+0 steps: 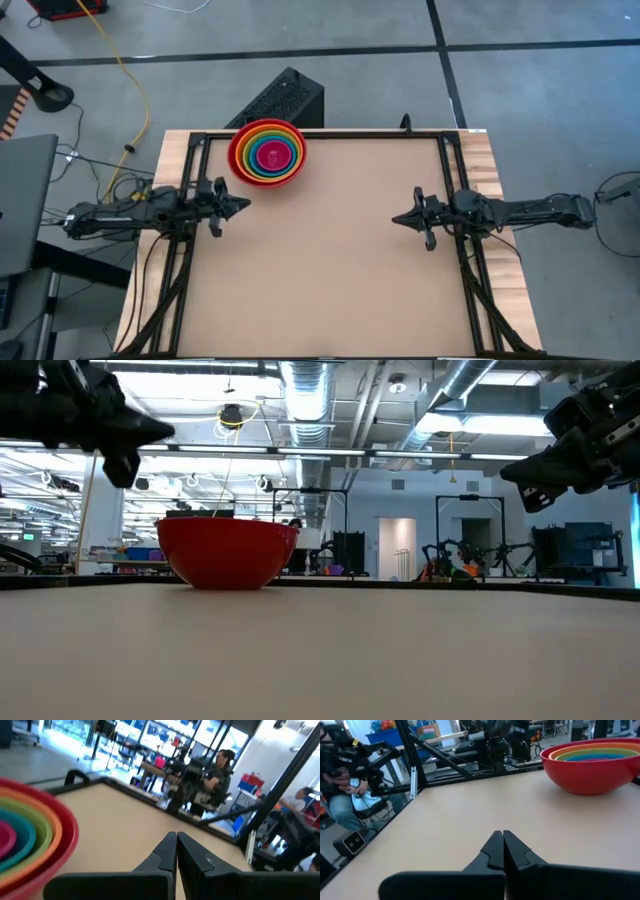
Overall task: Nest bowls inside each other
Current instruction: Return to Home Position
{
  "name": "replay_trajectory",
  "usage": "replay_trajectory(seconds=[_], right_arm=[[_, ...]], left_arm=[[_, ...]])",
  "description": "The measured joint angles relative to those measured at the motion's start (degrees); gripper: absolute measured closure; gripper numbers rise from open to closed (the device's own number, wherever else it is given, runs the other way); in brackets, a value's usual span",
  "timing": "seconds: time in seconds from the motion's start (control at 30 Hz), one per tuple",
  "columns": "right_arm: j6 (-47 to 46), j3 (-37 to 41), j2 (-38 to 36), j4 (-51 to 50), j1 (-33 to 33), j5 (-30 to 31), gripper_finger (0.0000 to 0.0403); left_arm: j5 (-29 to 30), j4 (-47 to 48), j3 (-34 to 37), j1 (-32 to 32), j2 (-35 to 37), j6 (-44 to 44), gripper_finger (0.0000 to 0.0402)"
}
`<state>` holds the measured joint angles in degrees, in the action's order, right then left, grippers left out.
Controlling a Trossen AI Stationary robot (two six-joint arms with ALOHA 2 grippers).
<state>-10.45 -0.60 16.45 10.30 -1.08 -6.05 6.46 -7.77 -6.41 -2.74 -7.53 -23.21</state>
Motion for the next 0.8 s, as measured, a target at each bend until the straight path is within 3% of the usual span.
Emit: replay_trajectory(seconds=[0.17, 0.8], right_arm=[[1.8, 0.0, 0.02, -0.04, -0.18, -0.02, 0.0399], [1.89, 0.0, 0.02, -0.06, -0.17, 0.0, 0.0387]], left_arm=[[-0.06, -0.39, 2.81, 0.0, -0.02, 1.77, 0.0401], [-2.75, 9.62, 2.81, -0.02, 0.0, 3.9, 0.0401]])
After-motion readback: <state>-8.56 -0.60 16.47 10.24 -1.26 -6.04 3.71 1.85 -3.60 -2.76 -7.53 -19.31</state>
